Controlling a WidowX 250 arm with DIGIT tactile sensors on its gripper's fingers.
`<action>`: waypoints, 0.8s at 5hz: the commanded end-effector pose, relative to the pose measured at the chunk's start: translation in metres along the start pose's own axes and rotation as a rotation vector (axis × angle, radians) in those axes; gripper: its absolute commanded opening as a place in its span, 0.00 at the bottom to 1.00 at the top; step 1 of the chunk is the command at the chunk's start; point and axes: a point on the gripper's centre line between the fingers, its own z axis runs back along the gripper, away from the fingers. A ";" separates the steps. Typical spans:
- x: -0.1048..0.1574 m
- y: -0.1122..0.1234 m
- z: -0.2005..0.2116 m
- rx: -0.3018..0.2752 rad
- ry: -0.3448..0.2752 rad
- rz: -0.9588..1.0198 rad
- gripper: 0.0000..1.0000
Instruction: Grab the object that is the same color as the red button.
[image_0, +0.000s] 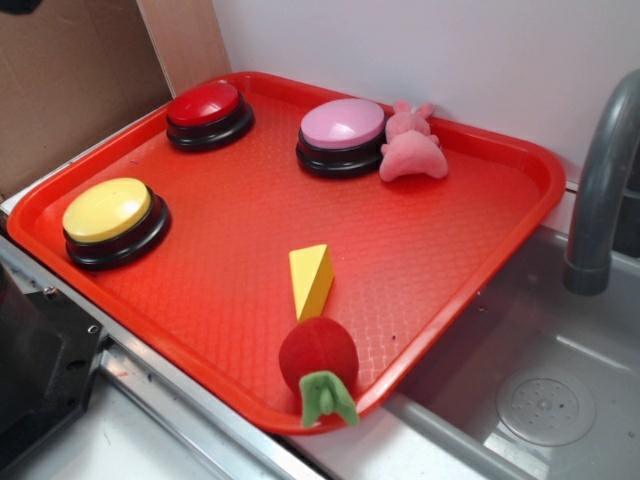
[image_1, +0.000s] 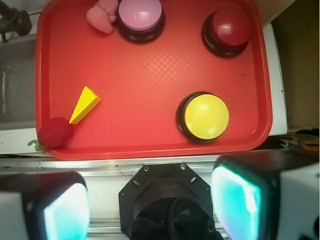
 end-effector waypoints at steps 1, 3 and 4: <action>0.000 0.000 0.000 0.000 0.000 0.000 1.00; 0.007 -0.045 -0.032 -0.137 0.020 0.007 1.00; 0.004 -0.070 -0.054 -0.141 0.033 0.097 1.00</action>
